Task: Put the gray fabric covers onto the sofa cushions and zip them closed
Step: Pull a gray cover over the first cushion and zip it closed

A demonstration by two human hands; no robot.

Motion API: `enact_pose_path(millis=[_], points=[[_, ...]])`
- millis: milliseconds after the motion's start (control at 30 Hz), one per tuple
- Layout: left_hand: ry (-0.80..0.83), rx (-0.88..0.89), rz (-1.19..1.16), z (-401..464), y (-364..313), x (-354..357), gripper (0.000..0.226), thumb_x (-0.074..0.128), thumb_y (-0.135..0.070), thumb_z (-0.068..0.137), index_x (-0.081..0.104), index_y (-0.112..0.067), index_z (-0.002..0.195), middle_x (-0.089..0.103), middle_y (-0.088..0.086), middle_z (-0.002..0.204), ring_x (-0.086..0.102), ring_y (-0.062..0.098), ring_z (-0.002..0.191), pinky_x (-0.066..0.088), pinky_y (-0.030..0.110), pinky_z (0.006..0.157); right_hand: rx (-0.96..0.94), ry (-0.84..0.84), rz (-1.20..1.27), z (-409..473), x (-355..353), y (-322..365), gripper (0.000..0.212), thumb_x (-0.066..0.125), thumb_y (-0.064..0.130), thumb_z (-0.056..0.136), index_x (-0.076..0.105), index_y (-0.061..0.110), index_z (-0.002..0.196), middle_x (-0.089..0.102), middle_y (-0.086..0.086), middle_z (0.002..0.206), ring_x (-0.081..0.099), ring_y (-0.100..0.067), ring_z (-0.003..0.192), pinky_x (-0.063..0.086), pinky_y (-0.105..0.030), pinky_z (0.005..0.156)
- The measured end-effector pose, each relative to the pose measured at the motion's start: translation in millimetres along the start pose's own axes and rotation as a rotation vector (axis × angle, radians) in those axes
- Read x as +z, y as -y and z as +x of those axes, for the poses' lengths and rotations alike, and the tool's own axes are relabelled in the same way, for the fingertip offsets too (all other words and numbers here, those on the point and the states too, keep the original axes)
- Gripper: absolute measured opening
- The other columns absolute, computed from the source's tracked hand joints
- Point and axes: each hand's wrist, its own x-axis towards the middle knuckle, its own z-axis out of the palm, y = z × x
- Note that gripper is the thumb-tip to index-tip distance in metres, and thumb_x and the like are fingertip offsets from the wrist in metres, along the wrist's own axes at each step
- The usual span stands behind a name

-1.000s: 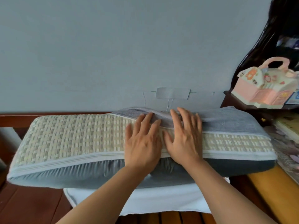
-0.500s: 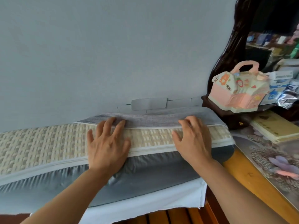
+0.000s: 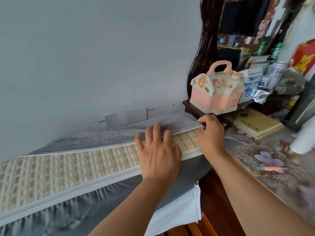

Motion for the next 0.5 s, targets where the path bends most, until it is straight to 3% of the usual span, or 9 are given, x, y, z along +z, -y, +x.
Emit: enact_pose_path(millis=[200,333,500], points=[[-0.089,0.040,-0.052,5,-1,6,0.033,0.043,-0.035,0.079,0.060,-0.019,0.102,0.054,0.005,0.124,0.049,0.028,0.113,0.026,0.052,0.101,-0.105,0.035,0.212,-6,-11,-21,0.016,0.056,-0.007,0.084,0.060,0.008,0.087,0.064,-0.004,0.086,0.053,-0.015,0.078,0.033,-0.009,0.062],[-0.161,0.083,-0.067,8,5,10,0.018,0.052,-0.027,0.071,0.055,-0.015,0.085,0.053,0.003,0.093,0.047,0.026,0.085,0.031,0.040,0.083,-0.176,-0.012,0.248,-41,-18,-36,0.010,0.047,0.004,0.084,0.055,0.009,0.086,0.055,-0.001,0.080,0.051,-0.015,0.075,0.035,-0.008,0.063],[-0.187,0.137,-0.040,1,6,13,0.016,0.046,-0.025,0.066,0.050,-0.016,0.078,0.048,0.001,0.078,0.041,0.024,0.075,0.024,0.034,0.071,-0.262,-0.157,0.176,-73,-26,-43,0.007,0.051,0.002,0.086,0.056,0.004,0.081,0.049,0.001,0.077,0.045,-0.010,0.070,0.033,-0.003,0.065]])
